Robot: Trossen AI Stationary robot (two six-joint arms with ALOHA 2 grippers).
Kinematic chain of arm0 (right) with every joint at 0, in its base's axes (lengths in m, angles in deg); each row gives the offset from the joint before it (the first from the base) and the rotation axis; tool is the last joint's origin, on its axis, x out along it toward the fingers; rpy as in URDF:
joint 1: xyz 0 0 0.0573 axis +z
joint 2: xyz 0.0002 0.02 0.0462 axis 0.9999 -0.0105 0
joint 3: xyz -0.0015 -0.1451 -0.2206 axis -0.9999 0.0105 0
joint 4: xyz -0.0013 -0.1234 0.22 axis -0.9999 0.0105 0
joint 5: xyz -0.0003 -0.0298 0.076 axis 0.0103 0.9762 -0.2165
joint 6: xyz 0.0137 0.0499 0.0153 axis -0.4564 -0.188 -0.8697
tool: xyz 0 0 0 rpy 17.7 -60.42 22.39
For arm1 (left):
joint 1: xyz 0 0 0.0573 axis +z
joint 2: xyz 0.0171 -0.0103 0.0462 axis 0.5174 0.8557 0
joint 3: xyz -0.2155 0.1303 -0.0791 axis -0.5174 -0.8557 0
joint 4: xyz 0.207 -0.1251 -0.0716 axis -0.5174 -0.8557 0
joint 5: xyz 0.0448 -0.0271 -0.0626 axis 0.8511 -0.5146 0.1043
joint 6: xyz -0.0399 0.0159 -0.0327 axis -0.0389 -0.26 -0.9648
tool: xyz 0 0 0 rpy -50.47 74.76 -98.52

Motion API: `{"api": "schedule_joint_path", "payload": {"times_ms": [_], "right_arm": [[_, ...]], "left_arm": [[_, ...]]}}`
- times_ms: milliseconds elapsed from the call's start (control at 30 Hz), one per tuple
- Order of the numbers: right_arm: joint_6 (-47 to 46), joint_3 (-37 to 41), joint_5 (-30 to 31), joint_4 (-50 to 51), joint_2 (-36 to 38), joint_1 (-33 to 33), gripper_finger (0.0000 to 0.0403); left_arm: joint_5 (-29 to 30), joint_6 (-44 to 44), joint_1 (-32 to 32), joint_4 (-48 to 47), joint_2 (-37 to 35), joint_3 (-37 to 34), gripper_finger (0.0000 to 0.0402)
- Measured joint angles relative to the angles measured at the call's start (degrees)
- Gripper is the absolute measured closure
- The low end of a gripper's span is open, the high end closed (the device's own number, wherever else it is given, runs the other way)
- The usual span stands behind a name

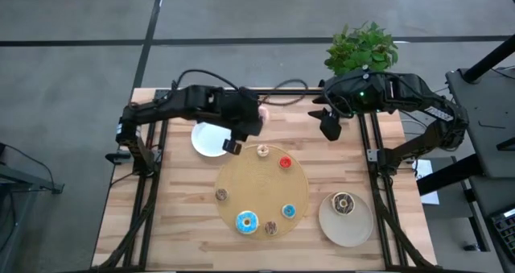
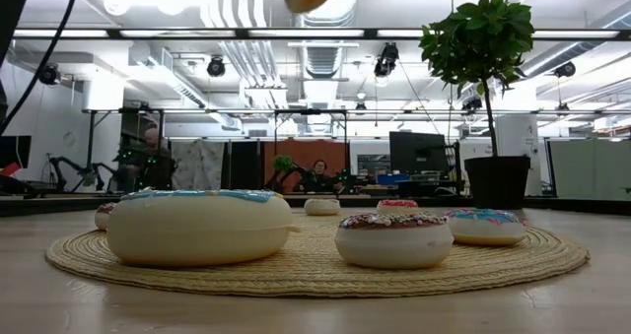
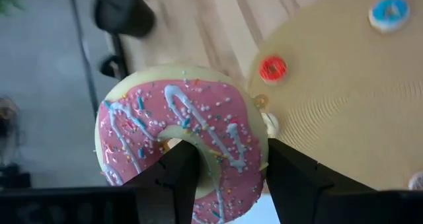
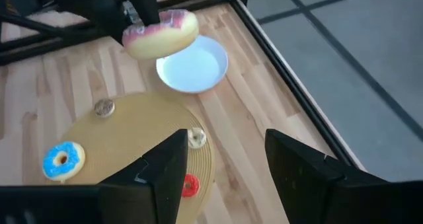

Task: Pick & Place donuts
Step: Put the large pink donut into the gray plate

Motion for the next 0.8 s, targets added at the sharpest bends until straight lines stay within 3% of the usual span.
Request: {"api": "schedule_joint_path", "payload": {"times_ms": [133,333,500,667,800], "right_arm": [[2.7,0.0,0.0,-3.7,0.0,0.0,0.0209],[9.9,0.0,-0.2,-10.0,-0.1,0.0,0.0209],[18.0,0.0,-0.2,-13.9,-0.2,0.0,0.0209],[26.1,0.0,-0.2,-17.7,-0.2,0.0,0.0209],[26.4,-0.1,-0.1,-20.8,-0.4,0.0,0.0204]], "left_arm": [[-1.6,-0.9,0.1,0.3,0.0,6.0,0.0264],[-9.2,-1.3,0.2,0.8,0.0,12.0,0.0264],[-14.2,-1.3,0.2,1.9,-0.6,11.5,0.0264],[-14.6,-0.9,0.2,2.0,-0.7,11.5,0.0264],[-14.6,-0.8,0.2,2.0,-0.7,11.5,0.0264]]}}
